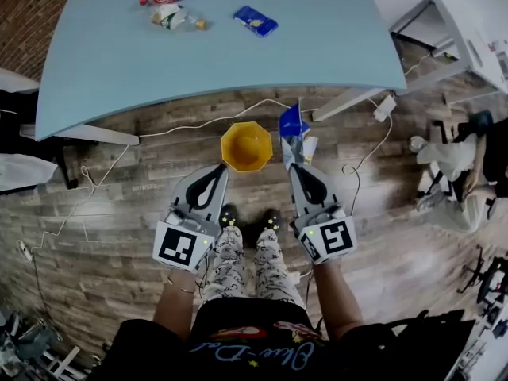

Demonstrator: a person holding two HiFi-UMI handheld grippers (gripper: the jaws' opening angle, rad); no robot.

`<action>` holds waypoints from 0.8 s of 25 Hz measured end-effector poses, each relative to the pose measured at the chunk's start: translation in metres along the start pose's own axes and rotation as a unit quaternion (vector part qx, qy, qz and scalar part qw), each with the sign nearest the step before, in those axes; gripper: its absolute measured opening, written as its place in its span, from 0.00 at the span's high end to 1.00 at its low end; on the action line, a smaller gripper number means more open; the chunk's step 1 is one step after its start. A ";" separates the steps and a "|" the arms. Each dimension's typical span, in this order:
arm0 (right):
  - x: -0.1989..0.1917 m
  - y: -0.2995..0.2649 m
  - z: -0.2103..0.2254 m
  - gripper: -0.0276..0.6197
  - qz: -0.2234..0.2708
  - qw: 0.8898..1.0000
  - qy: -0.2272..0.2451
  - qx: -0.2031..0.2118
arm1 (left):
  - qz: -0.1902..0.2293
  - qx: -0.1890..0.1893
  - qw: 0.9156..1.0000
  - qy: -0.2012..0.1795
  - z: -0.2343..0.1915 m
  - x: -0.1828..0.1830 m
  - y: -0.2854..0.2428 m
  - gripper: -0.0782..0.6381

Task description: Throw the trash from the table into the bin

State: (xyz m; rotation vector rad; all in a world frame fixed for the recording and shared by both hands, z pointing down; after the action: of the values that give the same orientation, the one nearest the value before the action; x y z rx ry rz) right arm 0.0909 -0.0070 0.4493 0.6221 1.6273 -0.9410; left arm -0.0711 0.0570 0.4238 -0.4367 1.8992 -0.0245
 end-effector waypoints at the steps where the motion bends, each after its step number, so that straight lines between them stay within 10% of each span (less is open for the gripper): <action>1: -0.006 -0.004 -0.001 0.95 -0.003 1.000 -0.003 0.000 | -0.002 0.000 1.000 0.002 -0.003 -0.005 -0.002 0.88; 20: -0.099 -0.054 -0.044 0.95 -0.026 0.997 -0.032 0.071 | -0.021 -0.004 1.000 -0.003 -0.039 -0.088 -0.032 0.88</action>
State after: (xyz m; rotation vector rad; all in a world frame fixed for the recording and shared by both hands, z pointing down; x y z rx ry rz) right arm 0.0499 0.0079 0.5620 0.6415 1.5361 -1.1117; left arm -0.0709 0.0470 0.5250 -0.4827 1.8839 -0.0430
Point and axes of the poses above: the fingertips, and each gripper's own axes: y backward along the fingers, z to its right, x out of its top, the point moved 4 cm from there along y, backward along the fingers, and after that the axes turned 13 degrees about y, right-handed, at the moved point
